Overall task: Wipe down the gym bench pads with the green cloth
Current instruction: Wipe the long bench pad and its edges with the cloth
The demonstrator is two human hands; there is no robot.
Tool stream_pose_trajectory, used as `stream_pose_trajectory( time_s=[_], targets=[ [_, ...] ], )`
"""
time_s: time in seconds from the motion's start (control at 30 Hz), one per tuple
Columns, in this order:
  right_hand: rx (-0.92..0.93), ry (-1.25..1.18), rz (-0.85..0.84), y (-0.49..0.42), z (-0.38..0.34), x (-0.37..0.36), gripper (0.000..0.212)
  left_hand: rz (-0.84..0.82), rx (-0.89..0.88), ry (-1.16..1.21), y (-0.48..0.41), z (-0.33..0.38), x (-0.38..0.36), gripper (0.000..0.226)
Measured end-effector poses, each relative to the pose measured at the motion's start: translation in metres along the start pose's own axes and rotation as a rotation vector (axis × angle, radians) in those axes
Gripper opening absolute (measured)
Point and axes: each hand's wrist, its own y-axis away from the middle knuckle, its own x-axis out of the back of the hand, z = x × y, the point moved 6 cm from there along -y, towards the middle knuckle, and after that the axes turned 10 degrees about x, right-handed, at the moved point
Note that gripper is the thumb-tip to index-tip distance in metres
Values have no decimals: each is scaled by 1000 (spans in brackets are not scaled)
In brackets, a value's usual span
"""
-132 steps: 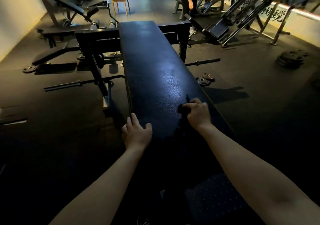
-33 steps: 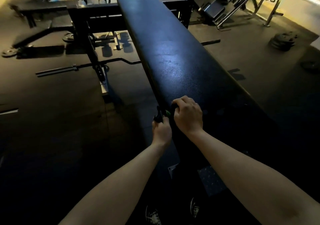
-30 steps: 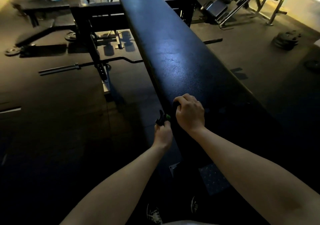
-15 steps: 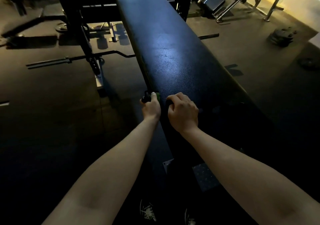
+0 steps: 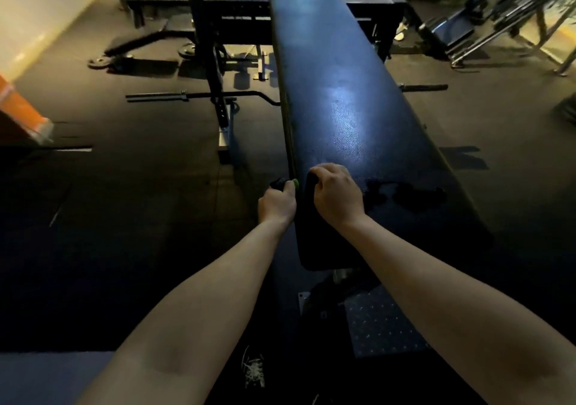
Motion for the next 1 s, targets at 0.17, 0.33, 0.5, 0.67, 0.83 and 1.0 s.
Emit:
stream_pose_trajectory(
  time_s=[0.17, 0.33, 0.5, 0.67, 0.83, 1.0],
  targets=[
    [28, 184, 93, 34, 8, 14, 30, 57, 10, -44, 28, -24, -1, 54],
    [25, 134, 107, 36, 9, 14, 29, 112, 26, 41, 39, -39, -2, 50],
    [0, 95, 90, 30, 11, 11, 25, 183, 25, 219, 16, 0, 15, 45],
    [-18, 81, 114, 28, 14, 11, 26, 90, -84, 221, -18, 41, 2, 43],
    [-26, 90, 124, 28, 13, 10, 24, 28, 28, 194, -16, 16, -22, 63],
    [-30, 102, 126, 28, 11, 9, 25, -19, 75, 251, -3, -14, -25, 79]
  ],
)
